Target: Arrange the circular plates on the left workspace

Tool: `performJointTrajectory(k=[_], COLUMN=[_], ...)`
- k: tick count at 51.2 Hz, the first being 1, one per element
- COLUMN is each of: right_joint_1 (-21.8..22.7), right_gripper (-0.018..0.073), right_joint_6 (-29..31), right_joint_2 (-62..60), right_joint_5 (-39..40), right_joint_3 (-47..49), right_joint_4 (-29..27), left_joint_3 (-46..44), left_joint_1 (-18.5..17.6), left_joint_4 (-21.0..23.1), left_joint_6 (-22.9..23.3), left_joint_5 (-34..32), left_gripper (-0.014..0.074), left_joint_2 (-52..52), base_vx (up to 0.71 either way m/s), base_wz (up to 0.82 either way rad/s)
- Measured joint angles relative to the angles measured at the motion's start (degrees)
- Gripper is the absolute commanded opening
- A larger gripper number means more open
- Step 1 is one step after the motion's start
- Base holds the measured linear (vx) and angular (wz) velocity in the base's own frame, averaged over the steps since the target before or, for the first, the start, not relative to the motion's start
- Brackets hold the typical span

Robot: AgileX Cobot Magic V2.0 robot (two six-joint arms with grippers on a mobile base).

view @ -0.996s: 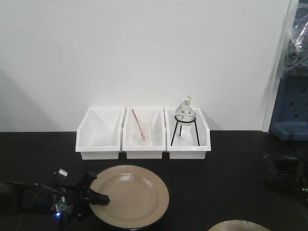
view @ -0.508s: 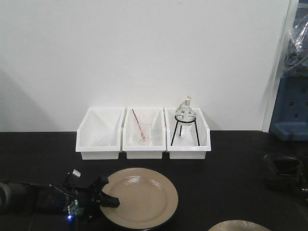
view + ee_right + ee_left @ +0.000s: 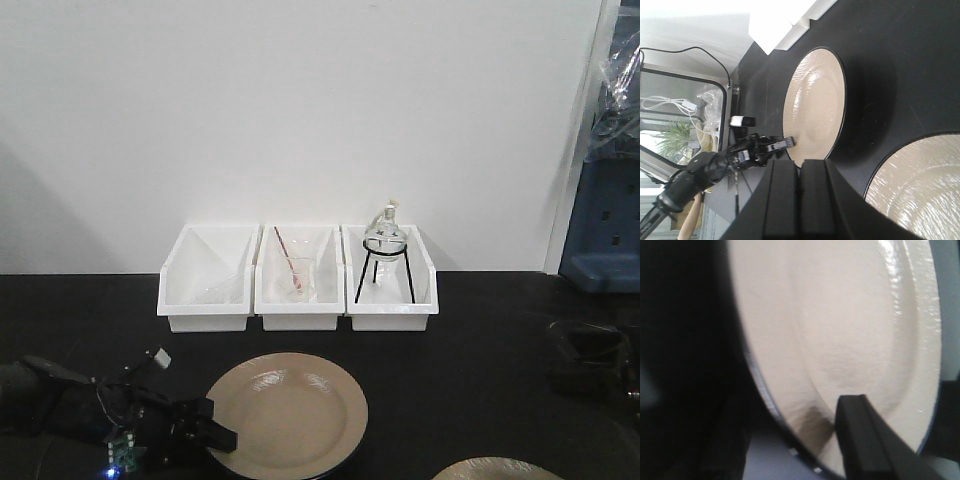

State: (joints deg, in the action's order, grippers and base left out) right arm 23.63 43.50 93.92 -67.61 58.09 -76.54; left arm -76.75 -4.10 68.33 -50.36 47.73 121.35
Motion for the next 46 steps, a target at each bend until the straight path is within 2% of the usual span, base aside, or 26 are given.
performJointTrajectory(k=[8, 15, 19, 24, 27, 32, 39, 46], right_joint_1=[0.00, 0.00, 0.00, 0.11, 0.11, 0.11, 0.16, 0.21], right_gripper=[-0.0005, 0.0003, 0.0022, 0.0043, 0.0063, 0.0119, 0.0272, 0.0463], right_joint_6=[1.78, 7.93, 11.89, 13.12, 11.80, 6.66, 0.12, -7.79], right_joint_2=[0.00, 0.00, 0.00, 0.00, 0.00, 0.00, 0.00, 0.00], right_joint_5=[0.00, 0.00, 0.00, 0.51, 2.54, 6.62, 7.60, 8.02], right_joint_3=[0.00, 0.00, 0.00, 0.07, 0.09, 0.19, 0.19, 0.19], right_joint_4=[1.06, 3.80, 5.82, 10.33, 14.35, 24.49, 37.44, 42.94], left_joint_3=[0.05, 0.05, 0.05, 0.05, 0.05, 0.05, 0.05, 0.05], left_joint_1=[1.62, 2.93, 3.59, 4.08, 4.13, 4.24, 4.31, 4.31], left_joint_4=[-1.96, -5.95, -8.15, -9.67, -10.23, -10.50, -11.28, -11.85], left_joint_6=[-0.58, -0.70, -0.42, 0.52, 0.88, 1.07, 1.13, 1.29], left_joint_5=[-0.30, 1.44, 3.67, 6.39, 7.95, 10.95, 14.31, 16.96], left_gripper=[0.0503, 0.0502, 0.0499, 0.0481, 0.0464, 0.0435, 0.0394, 0.0367], left_joint_2=[-4.04, -8.33, -11.30, -14.97, -17.05, -20.49, -23.85, -25.77], base_vx=[0.00, 0.00, 0.00, 0.00, 0.00, 0.00, 0.00, 0.00], base_wz=[0.00, 0.00, 0.00, 0.00, 0.00, 0.00, 0.00, 0.00])
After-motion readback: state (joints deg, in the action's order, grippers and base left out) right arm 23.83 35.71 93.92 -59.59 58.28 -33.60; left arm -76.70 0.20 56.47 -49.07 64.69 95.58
